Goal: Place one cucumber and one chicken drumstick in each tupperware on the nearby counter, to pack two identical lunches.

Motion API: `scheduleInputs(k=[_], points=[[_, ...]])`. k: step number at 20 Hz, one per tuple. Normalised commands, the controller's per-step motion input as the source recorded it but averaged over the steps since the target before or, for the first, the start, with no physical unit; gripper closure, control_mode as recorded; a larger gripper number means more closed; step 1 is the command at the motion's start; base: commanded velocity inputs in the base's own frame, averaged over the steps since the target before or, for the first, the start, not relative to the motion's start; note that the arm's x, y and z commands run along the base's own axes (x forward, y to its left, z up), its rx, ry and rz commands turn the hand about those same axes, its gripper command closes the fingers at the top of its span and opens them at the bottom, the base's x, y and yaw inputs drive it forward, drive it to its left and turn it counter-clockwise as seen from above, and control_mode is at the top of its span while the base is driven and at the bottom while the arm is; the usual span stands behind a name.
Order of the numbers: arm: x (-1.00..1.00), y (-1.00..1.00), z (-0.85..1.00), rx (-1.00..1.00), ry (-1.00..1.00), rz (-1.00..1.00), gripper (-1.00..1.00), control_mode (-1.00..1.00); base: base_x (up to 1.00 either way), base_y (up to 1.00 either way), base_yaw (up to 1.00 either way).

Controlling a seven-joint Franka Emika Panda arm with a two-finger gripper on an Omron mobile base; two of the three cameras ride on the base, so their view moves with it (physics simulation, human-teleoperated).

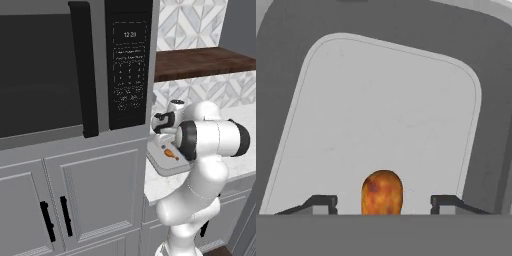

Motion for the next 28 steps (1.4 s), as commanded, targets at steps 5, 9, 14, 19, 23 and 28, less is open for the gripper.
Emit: scheduleInputs(k=[5,9,14,19,23,28], points=[[-0.20,-0.03,0.36,0.00,0.00,-0.04,-1.00,-1.00,0.00,0.00,0.00],[-0.99,-0.34,0.86,0.03,-0.01,-0.06,-1.00,-1.00,0.00,0.00,0.00],[-1.00,-0.24,0.99,0.00,-0.12,-0.09,-1.00,-1.00,0.00,0.00,0.00],[-1.00,-0.02,0.72,0.00,-0.17,-0.07,-1.00,-1.00,0.00,0.00,0.00],[-1.00,-0.01,0.14,0.00,-0.28,0.00,-1.00,-1.00,0.00,0.00,0.00],[-0.40,0.00,0.00,0.00,-0.15,0.00,-1.00,1.00,-0.60,0.00,0.00]])
